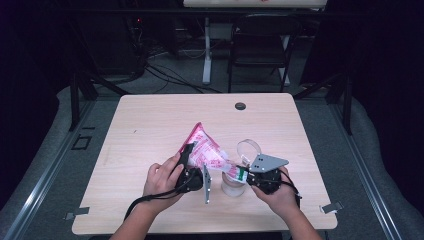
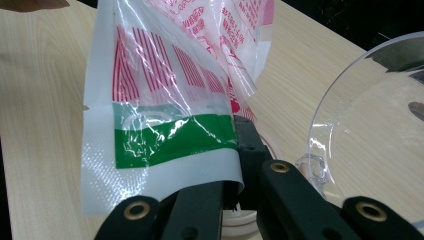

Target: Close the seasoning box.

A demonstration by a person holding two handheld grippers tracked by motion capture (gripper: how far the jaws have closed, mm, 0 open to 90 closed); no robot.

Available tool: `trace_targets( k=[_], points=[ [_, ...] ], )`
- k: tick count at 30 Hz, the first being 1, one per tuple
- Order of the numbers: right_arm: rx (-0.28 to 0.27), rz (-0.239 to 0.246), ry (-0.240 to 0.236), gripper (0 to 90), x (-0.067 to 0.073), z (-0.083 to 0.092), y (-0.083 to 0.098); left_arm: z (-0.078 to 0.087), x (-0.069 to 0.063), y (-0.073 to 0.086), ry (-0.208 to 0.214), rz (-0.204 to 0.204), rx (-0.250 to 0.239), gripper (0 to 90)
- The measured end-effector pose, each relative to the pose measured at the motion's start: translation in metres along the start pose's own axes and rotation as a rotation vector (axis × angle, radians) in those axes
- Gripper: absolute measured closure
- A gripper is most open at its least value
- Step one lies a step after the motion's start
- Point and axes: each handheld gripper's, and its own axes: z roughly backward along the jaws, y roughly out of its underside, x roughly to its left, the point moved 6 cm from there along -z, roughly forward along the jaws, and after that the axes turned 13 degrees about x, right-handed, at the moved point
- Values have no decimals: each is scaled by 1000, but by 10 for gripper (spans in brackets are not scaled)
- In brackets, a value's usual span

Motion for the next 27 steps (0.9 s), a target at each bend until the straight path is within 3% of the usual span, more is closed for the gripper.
trace_targets(
  k=[27],
  points=[
    [-1, 1, 3, 900, 0, 0, 0, 1, 2, 0, -20, -19, -12, 591]
  ],
)
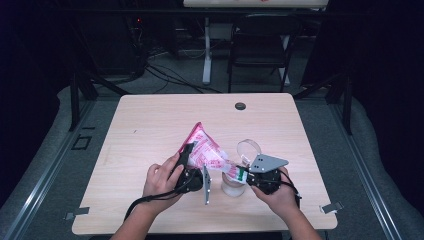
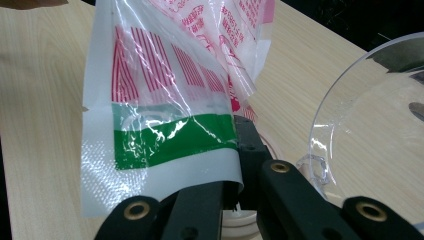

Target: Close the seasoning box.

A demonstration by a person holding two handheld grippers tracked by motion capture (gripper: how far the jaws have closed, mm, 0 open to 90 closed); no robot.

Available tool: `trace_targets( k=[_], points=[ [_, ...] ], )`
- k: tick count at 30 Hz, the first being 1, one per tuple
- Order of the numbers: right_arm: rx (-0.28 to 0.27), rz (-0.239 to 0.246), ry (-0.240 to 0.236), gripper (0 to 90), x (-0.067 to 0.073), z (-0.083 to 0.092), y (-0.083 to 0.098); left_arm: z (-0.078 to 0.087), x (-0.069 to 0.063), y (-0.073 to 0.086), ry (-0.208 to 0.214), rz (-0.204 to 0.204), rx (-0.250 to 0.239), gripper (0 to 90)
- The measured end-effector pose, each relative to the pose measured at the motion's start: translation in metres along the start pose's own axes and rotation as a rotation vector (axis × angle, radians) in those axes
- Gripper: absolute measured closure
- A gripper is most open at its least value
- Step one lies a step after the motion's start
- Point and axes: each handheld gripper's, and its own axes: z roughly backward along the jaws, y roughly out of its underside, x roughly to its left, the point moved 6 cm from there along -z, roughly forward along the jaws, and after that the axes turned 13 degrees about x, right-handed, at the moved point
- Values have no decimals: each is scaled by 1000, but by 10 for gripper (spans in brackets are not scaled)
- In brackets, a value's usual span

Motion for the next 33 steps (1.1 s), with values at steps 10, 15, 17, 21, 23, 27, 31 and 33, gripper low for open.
trace_targets(
  k=[10, 15, 17, 21, 23, 27, 31, 33],
  points=[
    [-8, -1, 3, 900, 0, 1, -1, 1, 2, -1, -10, -2, -3, 590],
    [-7, 1, 4, 900, -1, 1, 0, 1, 3, -2, -12, -2, -7, 589],
    [-7, 0, 8, 900, -1, 2, -1, 2, 3, -2, -12, -2, -11, 589],
    [-14, -7, 3, 900, -3, 4, 0, 2, 3, -4, -15, -3, -13, 588],
    [-10, -7, 4, 900, -3, 3, 0, 2, 4, -3, -15, -2, -11, 588],
    [-11, -6, 4, 900, -2, 3, 0, 2, 5, -3, -21, -4, -14, 588],
    [-12, -6, 5, 900, -2, 3, 0, 2, 6, -4, -20, -3, -19, 588],
    [-13, -6, 6, 900, -2, 4, -1, 2, 7, -4, -22, -5, -17, 588]
  ],
)
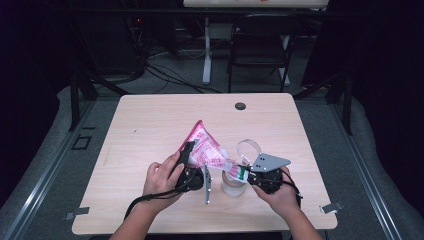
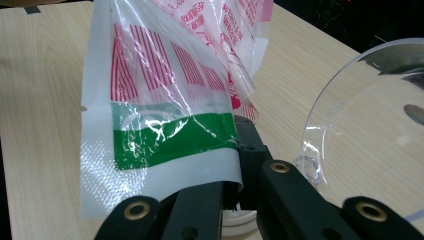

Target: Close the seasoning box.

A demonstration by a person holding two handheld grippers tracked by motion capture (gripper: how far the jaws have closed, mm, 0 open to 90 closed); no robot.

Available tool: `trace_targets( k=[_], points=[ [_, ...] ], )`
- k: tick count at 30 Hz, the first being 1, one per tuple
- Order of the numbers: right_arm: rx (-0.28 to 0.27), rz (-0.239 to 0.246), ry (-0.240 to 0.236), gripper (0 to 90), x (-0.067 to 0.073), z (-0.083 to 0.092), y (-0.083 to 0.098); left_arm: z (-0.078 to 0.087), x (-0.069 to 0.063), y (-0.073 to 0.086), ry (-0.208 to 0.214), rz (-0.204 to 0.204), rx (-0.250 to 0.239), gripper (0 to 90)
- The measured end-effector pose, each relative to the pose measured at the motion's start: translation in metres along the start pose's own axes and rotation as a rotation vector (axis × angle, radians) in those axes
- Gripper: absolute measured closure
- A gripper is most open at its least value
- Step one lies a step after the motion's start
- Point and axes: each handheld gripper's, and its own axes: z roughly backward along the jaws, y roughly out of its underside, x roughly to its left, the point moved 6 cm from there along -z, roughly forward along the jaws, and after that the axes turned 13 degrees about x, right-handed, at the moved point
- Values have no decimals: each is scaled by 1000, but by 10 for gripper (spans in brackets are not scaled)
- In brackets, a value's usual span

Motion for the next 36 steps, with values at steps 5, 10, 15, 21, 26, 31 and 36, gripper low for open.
trace_targets(
  k=[5, 10, 15, 21, 26, 31, 36],
  points=[
    [-1, 0, 1, 900, 0, 0, 0, 0, 1, -1, -1, -3, -1, 589],
    [3, 2, -1, 900, 0, 1, 0, 0, 1, -1, -2, -6, -3, 589],
    [1, 0, -2, 900, 0, 1, 0, 1, 2, -1, 0, -13, 2, 589],
    [0, -2, 0, 900, 0, 0, 0, 1, 4, -2, 0, -23, 8, 589],
    [3, 2, -4, 900, 1, 0, 0, 0, 6, -2, 0, -29, 8, 589],
    [6, 1, -4, 900, 1, 0, 1, 0, 5, -3, 1, -40, 4, 589],
    [7, 0, -4, 900, 1, -1, 1, 0, 6, -3, -2, -48, 8, 589]
  ],
)
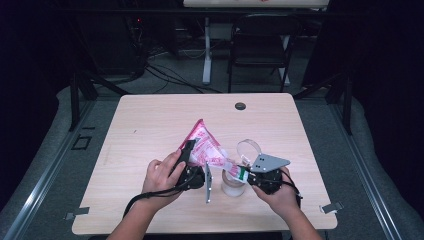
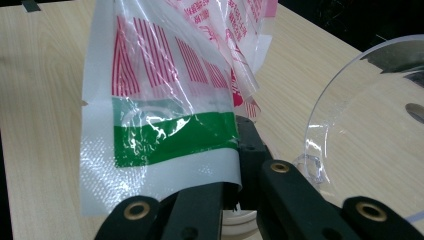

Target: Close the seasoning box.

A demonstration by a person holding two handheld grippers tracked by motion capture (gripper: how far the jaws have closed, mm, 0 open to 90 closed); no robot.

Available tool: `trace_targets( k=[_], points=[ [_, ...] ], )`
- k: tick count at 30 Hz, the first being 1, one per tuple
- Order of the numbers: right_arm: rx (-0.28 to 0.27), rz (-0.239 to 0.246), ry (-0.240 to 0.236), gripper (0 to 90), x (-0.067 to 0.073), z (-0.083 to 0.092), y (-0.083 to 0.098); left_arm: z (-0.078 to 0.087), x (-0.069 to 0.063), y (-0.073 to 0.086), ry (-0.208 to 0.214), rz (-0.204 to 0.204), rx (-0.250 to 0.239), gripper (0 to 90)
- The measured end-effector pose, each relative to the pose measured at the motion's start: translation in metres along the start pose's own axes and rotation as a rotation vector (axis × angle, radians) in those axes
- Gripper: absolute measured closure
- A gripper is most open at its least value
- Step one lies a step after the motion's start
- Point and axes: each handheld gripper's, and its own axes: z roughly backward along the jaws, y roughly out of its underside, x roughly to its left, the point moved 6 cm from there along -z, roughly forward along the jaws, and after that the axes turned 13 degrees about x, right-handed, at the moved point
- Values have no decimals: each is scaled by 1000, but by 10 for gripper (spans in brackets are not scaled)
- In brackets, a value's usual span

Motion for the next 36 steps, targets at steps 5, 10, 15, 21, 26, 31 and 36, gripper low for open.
trace_targets(
  k=[5, 10, 15, 21, 26, 31, 36],
  points=[
    [1, 2, 1, 900, 0, 0, 0, 0, 1, -1, -6, -11, -2, 590],
    [-1, 1, 3, 900, -1, 0, 0, 0, 2, -2, -13, -26, -8, 591],
    [-10, -1, 3, 900, 0, 1, -1, 1, 3, -2, -12, -25, -2, 591],
    [-14, 0, -3, 900, 0, 3, -2, 2, 6, -3, -26, -27, -14, 592],
    [-8, -3, -4, 900, 0, 2, -1, 2, 6, -4, -25, -34, -8, 591],
    [0, -2, -6, 900, 0, 0, 0, 2, 5, -4, -28, -37, -13, 592],
    [12, 2, -11, 900, 0, -3, 2, 1, 5, -5, -28, -39, -12, 591]
  ],
)
